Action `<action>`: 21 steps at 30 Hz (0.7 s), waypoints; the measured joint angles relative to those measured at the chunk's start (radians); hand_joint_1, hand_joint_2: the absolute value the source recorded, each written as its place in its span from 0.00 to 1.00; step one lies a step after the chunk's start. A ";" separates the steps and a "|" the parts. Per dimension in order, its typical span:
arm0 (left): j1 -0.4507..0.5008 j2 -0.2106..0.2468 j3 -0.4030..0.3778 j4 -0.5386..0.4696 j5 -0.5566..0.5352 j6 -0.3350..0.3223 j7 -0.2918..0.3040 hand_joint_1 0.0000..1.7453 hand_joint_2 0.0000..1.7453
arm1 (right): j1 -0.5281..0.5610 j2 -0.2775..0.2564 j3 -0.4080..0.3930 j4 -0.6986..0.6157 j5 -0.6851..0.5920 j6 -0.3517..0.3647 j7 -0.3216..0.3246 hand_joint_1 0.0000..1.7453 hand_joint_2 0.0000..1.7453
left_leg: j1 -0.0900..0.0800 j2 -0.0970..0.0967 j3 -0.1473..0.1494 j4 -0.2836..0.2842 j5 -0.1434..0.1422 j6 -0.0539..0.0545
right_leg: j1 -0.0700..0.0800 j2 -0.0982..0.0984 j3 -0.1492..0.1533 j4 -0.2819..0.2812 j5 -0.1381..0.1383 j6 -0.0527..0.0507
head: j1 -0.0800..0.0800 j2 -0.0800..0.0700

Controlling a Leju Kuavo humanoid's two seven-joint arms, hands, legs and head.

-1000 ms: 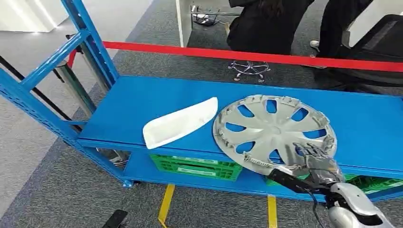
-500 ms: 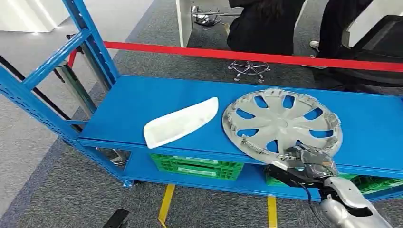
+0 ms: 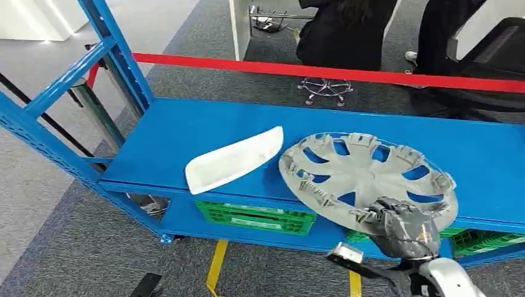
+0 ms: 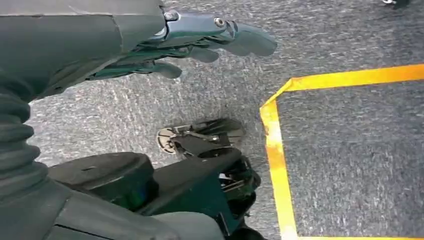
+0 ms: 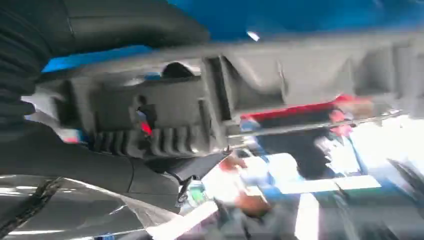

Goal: Take the parts from the cabinet and place them on the table.

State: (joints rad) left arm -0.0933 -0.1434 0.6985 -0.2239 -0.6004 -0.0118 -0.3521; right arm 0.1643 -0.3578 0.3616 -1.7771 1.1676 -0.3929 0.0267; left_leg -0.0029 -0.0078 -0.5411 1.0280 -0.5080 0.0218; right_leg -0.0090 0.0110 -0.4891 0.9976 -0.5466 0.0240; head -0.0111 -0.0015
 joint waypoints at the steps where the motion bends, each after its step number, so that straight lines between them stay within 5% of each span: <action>1: 0.000 0.000 0.000 0.000 0.000 0.000 0.000 0.00 1.00 | 0.017 0.000 0.008 -0.031 0.004 -0.004 0.001 1.00 1.00 | 0.000 0.000 0.000 0.000 0.000 0.000 | 0.000 0.000 0.000 0.000 0.000 0.000 | 0.000 0.000; 14: -0.001 -0.001 0.014 0.000 0.008 0.002 -0.075 0.00 1.00 | 0.165 -0.004 0.108 -0.293 0.120 -0.258 0.047 1.00 1.00 | -0.001 0.000 -0.001 -0.001 0.000 0.000 | -0.001 0.000 -0.001 0.000 -0.001 0.000 | 0.001 0.000; 16: -0.003 -0.002 0.020 0.000 0.016 0.002 -0.097 0.00 1.00 | 0.203 0.023 0.109 -0.322 0.008 -0.275 -0.053 1.00 1.00 | -0.002 0.000 -0.001 0.000 -0.001 0.000 | -0.003 0.000 -0.002 0.000 -0.001 0.000 | 0.000 0.000; 19: -0.002 -0.002 0.034 0.000 0.024 0.010 -0.119 0.00 1.00 | 0.266 0.139 0.020 -0.356 -0.278 -0.277 -0.400 1.00 1.00 | -0.004 -0.001 -0.002 0.001 -0.001 0.001 | -0.004 0.000 -0.003 -0.001 -0.001 0.001 | 0.001 0.000; 21: -0.003 -0.002 0.041 0.000 0.026 0.014 -0.122 0.00 1.00 | 0.285 0.188 -0.009 -0.366 -0.380 -0.277 -0.491 1.00 1.00 | -0.005 -0.001 -0.001 0.001 -0.002 0.002 | -0.004 -0.001 -0.002 -0.001 -0.001 0.001 | 0.000 0.000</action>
State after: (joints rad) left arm -0.0962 -0.1453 0.7397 -0.2239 -0.5749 0.0019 -0.4742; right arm 0.4491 -0.1701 0.3528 -2.1432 0.7879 -0.6699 -0.4644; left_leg -0.0078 -0.0092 -0.5424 1.0287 -0.5100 0.0241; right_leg -0.0133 0.0103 -0.4910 0.9967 -0.5474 0.0251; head -0.0107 -0.0015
